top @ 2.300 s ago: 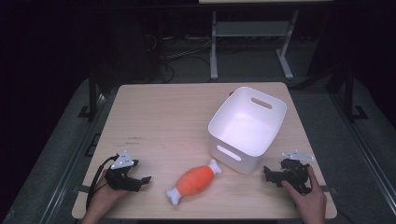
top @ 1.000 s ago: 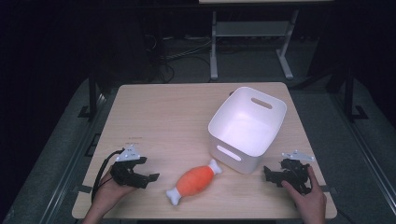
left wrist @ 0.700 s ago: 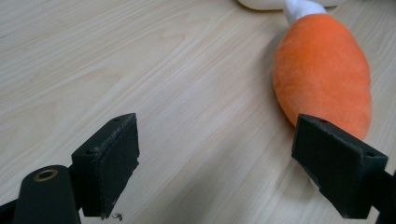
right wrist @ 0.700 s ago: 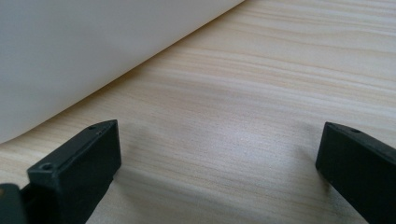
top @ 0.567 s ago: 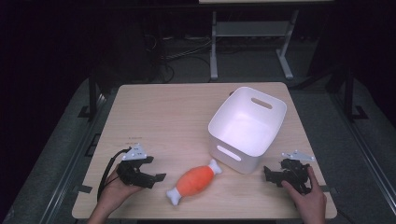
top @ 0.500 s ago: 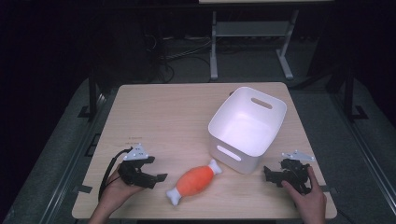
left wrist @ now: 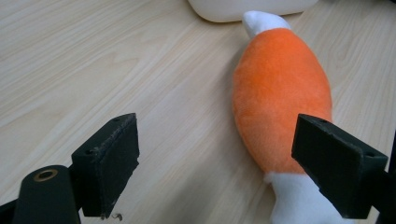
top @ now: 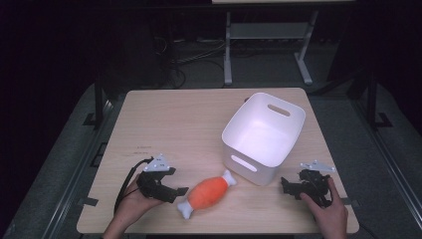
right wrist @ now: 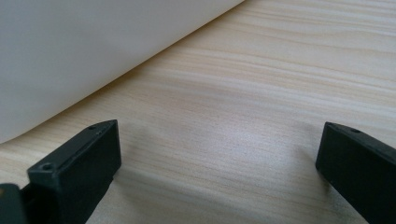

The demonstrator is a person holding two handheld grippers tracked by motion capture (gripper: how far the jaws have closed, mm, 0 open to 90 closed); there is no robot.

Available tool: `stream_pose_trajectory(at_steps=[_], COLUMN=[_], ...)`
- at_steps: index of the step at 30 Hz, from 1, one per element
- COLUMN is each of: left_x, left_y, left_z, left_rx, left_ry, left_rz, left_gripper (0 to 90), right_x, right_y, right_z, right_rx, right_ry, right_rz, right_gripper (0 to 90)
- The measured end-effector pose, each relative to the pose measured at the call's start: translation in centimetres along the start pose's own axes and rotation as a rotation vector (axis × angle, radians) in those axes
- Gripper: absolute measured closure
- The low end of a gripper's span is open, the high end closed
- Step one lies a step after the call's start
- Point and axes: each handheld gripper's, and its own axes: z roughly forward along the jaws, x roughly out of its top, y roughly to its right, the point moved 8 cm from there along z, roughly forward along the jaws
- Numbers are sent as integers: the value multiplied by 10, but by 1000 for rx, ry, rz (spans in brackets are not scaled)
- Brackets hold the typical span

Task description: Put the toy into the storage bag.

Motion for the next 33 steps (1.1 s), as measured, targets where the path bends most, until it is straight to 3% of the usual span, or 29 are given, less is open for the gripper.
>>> stream_pose_trajectory(at_steps=[14,33], left_x=[15,25], left_y=[21,46], left_z=[19,45], left_rx=[-50,-102], left_ry=[-9,-45], left_rz=[49,107], left_gripper=[143,143], right_x=[0,0], right_y=[0,0], right_z=[0,0], right_rx=[0,0], right_ry=[0,0], right_rz=[1,1], right_gripper=[0,0])
